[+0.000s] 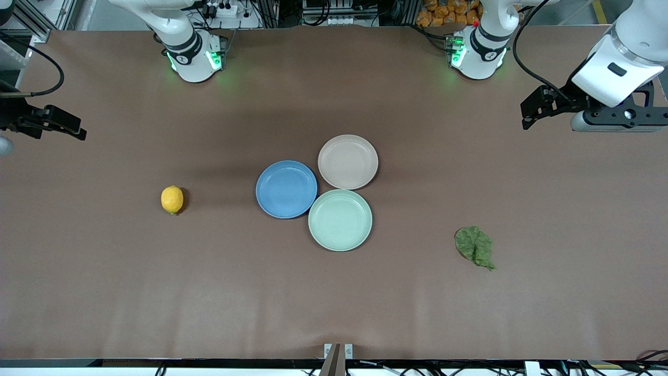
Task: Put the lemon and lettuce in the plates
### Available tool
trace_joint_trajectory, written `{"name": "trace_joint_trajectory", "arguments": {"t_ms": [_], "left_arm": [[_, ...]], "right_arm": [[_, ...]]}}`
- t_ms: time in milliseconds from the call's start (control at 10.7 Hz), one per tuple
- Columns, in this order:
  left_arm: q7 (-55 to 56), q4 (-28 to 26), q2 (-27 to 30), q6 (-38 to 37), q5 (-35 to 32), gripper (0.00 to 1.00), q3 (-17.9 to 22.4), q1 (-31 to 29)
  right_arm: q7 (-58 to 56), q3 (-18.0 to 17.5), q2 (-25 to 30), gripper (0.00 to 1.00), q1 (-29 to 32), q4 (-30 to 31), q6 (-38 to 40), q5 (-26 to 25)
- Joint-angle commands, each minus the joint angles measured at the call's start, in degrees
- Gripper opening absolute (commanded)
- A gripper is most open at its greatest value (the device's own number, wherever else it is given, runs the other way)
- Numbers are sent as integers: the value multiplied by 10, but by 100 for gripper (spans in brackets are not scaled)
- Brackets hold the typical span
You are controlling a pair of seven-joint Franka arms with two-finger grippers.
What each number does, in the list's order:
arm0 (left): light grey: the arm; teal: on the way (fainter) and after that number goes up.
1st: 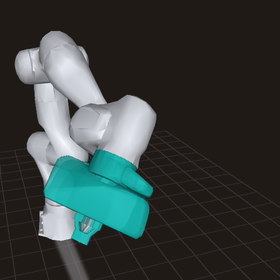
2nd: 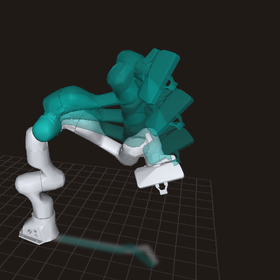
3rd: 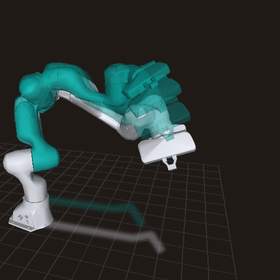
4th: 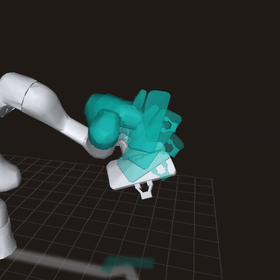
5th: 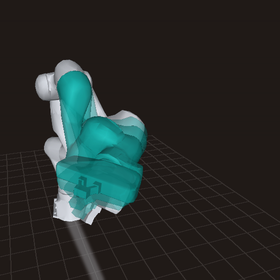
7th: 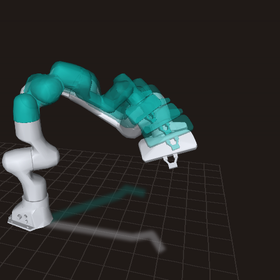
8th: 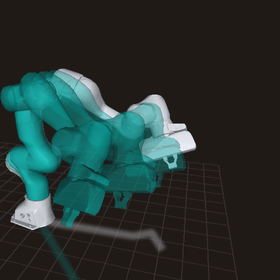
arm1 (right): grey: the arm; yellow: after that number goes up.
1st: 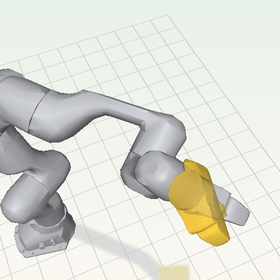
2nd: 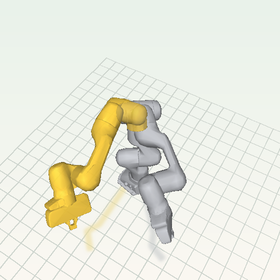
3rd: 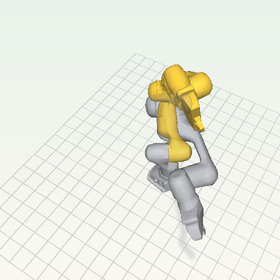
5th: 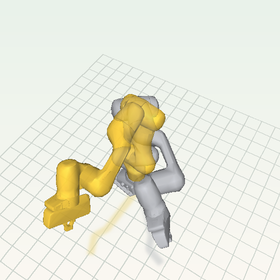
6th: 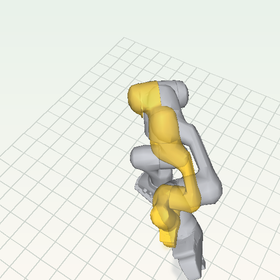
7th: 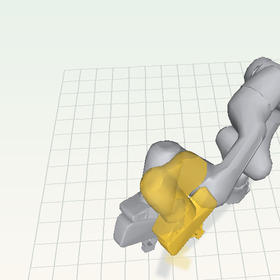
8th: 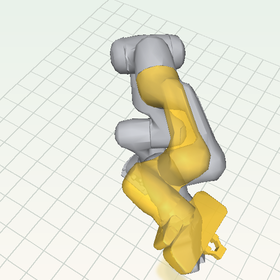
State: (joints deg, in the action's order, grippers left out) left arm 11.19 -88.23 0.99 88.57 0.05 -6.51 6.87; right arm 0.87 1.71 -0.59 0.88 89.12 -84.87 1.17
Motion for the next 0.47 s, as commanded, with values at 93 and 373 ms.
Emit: {"name": "trace_joint_trajectory", "arguments": {"t_ms": [93,373], "left_arm": [[-10,13,-3,-9,8,100,0,-3],[-12,13,-3,-9,8,100,-1,-1]], "right_arm": [[2,-4,-5,100,7,-12,8,3],[3,-4,-5,100,7,-12,8,3]]}}
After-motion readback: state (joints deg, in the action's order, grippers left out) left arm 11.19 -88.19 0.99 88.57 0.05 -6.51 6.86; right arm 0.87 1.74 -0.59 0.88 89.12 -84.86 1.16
